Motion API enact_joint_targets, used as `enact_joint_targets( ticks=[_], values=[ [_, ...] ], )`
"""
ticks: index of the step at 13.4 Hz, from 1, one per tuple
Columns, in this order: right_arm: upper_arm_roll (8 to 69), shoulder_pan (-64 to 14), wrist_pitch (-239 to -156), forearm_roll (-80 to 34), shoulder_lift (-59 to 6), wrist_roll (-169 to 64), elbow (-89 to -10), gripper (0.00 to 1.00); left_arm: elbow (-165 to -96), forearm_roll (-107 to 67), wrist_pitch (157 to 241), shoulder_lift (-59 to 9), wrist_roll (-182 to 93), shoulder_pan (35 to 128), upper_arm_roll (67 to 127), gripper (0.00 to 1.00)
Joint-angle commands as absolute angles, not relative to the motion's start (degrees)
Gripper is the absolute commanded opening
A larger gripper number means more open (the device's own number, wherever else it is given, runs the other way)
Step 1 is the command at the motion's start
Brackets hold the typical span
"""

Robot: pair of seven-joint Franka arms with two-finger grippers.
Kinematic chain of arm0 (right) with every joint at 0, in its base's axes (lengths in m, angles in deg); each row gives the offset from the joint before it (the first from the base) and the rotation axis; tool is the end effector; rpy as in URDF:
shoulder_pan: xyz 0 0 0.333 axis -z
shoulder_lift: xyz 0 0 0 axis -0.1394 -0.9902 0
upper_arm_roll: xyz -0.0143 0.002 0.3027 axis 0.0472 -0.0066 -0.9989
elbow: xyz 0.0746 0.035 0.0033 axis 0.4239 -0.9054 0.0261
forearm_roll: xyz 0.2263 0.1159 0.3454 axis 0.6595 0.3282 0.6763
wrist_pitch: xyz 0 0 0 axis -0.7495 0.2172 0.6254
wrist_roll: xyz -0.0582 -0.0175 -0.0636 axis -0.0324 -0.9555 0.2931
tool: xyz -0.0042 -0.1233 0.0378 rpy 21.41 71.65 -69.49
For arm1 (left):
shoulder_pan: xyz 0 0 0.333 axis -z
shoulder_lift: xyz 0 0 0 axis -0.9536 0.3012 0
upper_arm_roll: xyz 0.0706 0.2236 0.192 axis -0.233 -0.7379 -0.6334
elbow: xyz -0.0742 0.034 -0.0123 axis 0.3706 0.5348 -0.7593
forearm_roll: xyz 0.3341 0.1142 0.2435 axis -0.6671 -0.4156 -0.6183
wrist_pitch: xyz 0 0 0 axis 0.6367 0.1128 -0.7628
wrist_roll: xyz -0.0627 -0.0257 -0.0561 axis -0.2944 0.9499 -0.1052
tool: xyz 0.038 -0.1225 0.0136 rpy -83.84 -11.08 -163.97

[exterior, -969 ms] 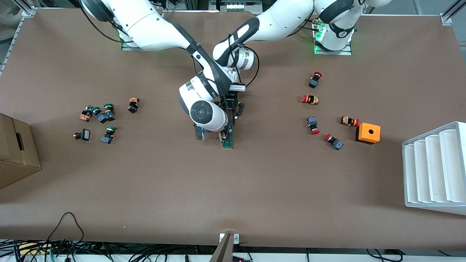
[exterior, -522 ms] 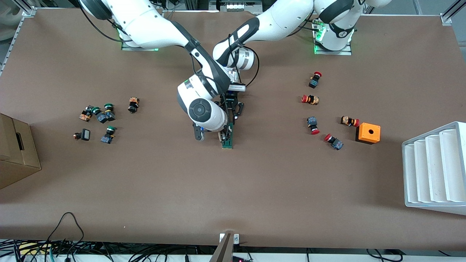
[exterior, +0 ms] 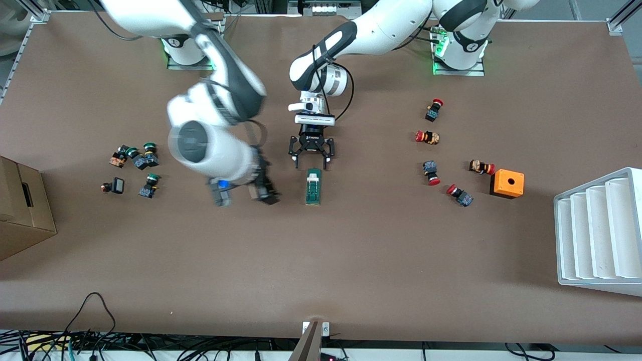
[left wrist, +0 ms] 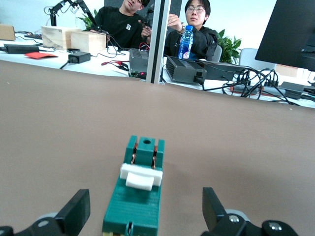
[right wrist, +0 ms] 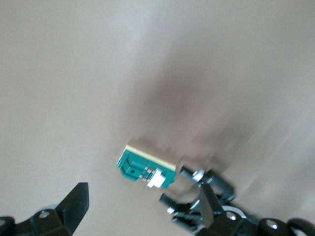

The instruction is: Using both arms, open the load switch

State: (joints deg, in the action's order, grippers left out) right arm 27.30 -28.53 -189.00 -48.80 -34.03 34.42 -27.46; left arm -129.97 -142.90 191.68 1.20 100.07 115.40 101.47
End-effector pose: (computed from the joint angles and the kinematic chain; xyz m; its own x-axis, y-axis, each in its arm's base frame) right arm 0.6586 0.3336 0.3671 0.4840 -0.8414 -0.2404 -0.8666 -0.4990 0.0016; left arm 0.3639 -0.5676 0.0517 0.3302 0.1635 0.9296 0.0639 -0.9865 0.1508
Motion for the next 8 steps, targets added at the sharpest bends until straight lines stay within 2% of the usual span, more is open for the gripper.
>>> enact_joint_targets(
  ticks=[1,4,6,8],
  values=[
    [26.5,-22.6,-183.3,-49.0,-27.9,16.4,-30.4,0.99,-130.3,-138.8,192.0,-1.8,94.4,115.0,101.7,1.00],
    [27.0,-15.9,-177.1,-49.8,-21.6,-4.9,-33.4,0.99,-130.0,-134.5,194.7,-4.5,86.6,109.4,106.0,1.00],
    [28.2,-12.0,-176.8,-50.4,-16.7,-18.4,-37.0,0.99,-129.7,-133.0,194.8,-4.6,79.1,101.3,113.7,1.00],
    [33.3,-11.1,-176.3,-51.1,-13.0,-35.5,-38.7,0.99,-129.7,-130.4,194.8,-4.6,70.0,90.3,124.5,1.00]
  ],
)
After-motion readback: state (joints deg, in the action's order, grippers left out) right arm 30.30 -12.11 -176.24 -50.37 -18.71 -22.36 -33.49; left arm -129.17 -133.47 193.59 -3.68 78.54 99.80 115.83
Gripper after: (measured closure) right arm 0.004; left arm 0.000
